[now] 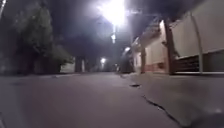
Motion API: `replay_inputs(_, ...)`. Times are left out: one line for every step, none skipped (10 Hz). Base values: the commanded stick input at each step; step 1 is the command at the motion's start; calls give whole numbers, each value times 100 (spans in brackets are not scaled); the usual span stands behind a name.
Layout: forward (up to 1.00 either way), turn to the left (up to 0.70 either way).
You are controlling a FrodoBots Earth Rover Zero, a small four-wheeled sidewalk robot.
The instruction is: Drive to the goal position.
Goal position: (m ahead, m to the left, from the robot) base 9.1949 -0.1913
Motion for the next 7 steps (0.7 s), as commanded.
replay_inputs(70, 0)
replay_inputs(70, 0)
replay_inputs(70, 0)
replay_inputs(70, 0)
replay_inputs(70, 0)
replay_inputs(70, 0)
replay_inputs(70, 0)
